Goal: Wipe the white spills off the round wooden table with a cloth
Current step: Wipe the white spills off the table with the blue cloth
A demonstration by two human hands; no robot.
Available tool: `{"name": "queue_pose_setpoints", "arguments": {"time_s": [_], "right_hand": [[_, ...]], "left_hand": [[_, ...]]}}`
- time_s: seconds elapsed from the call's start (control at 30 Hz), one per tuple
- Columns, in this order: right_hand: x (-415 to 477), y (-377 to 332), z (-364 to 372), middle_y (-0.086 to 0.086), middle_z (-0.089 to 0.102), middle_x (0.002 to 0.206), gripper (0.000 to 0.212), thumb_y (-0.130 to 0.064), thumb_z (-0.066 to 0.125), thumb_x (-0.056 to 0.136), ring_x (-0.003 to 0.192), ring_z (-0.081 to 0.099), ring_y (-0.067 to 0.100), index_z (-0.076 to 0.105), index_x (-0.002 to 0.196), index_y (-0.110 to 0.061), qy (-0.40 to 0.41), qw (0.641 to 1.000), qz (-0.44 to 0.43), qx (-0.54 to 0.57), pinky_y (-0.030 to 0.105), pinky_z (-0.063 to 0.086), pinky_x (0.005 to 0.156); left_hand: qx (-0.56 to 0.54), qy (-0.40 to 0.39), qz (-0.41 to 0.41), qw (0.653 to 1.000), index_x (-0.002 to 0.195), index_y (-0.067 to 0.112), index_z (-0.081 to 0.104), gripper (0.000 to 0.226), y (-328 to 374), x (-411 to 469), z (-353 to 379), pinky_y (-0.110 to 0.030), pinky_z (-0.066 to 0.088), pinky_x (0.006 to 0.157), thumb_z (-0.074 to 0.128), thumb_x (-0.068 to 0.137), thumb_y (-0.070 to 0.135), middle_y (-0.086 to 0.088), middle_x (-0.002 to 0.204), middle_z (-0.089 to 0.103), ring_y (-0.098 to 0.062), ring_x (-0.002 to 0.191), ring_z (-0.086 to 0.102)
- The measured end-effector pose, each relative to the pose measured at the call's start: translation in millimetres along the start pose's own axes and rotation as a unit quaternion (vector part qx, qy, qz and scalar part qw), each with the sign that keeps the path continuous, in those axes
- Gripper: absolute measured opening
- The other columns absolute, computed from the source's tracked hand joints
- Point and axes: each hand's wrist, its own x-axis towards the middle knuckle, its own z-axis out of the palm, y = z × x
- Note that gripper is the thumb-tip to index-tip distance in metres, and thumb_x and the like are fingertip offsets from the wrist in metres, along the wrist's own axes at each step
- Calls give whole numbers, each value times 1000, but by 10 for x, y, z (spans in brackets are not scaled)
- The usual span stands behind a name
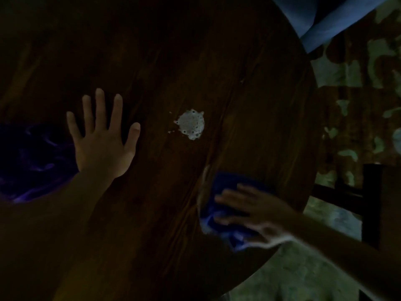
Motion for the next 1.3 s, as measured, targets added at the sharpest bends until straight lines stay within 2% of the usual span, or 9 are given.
{"name": "queue_pose_setpoints", "arguments": {"time_s": [0.07, 0.2, 0.37, 0.47, 0.7, 0.93, 1.0, 1.17, 1.3], "right_hand": [[25, 421, -121, 9, 17, 171, 70, -57, 44, 99, 157, 18, 35, 24, 162, -32, 78, 980, 178, 33, 59, 15, 125], [314, 361, -169, 5, 6, 173, 65, -60, 21, 105, 159, 1, 23, 13, 164, -34, 142, 813, 562, 59, 50, 7, 129], [665, -1202, 136, 6, 2, 174, 76, -61, 41, 100, 160, 3, 27, 14, 165, -34, 82, 946, 304, 77, 56, 11, 124], [438, -758, 110, 10, 11, 172, 82, -60, 51, 96, 159, 10, 32, 14, 164, -35, 60, 978, 198, 26, 56, 9, 126], [803, -155, -158, 9, 9, 173, 68, -57, 22, 104, 160, 7, 28, 18, 165, -28, 167, 687, 703, 84, 52, 9, 128], [734, -1584, 193, 11, 7, 173, 83, -72, 40, 94, 160, -1, 28, 18, 165, -34, 69, 948, 303, 63, 58, 13, 124], [265, -1292, 228, 12, 15, 171, 86, -70, 49, 87, 159, 5, 31, 25, 161, -34, 62, 934, 346, 59, 66, 25, 119], [655, -367, -93, 9, 7, 173, 72, -61, 22, 101, 160, 6, 30, 19, 165, -28, 149, 698, 695, 90, 57, 11, 126], [1114, -1373, 130, 10, 5, 173, 84, -69, 43, 94, 160, 3, 30, 17, 165, -33, 111, 903, 410, 70, 58, 9, 125]], "left_hand": [[3, 6, 3, 1000, 166, 30, -1, 78, 23, 6, 12, -61, -3, 125, 5, 101, 72, -5, 174, -11, -28, 160, -10], [6, 14, 2, 1000, 166, 30, 0, 76, 2, -15, 15, -61, -4, 125, 6, 102, 71, -6, 175, -9, -28, 160, -9], [5, 16, 2, 1000, 166, 31, -1, 76, -32, -2, 26, -61, -3, 125, 7, 102, 72, -5, 175, -9, -28, 160, -9], [0, 19, 6, 1000, 165, 33, -3, 76, -23, 7, 53, -60, -5, 125, 5, 101, 73, -4, 174, -10, -26, 160, -10], [-3, 28, 11, 1000, 165, 32, -1, 76, -55, 10, 69, -60, -5, 125, 5, 101, 73, -4, 175, -8, -27, 160, -9], [-4, 40, 18, 999, 165, 32, 0, 76, -57, 20, 111, -62, -3, 125, 6, 101, 73, -5, 175, -6, -29, 160, -6], [-6, 39, 21, 999, 165, 32, 0, 76, -40, 19, 114, -61, -4, 125, 5, 101, 73, -6, 175, -5, -29, 160, -6], [-4, 42, 21, 999, 165, 32, 0, 76, -54, 46, 118, -61, -5, 124, 5, 101, 73, -6, 175, -5, -29, 160, -6], [-11, 35, 22, 999, 165, 33, -2, 76, -103, 13, 102, -62, -4, 125, 6, 101, 73, -5, 175, -7, -28, 160, -8]]}}
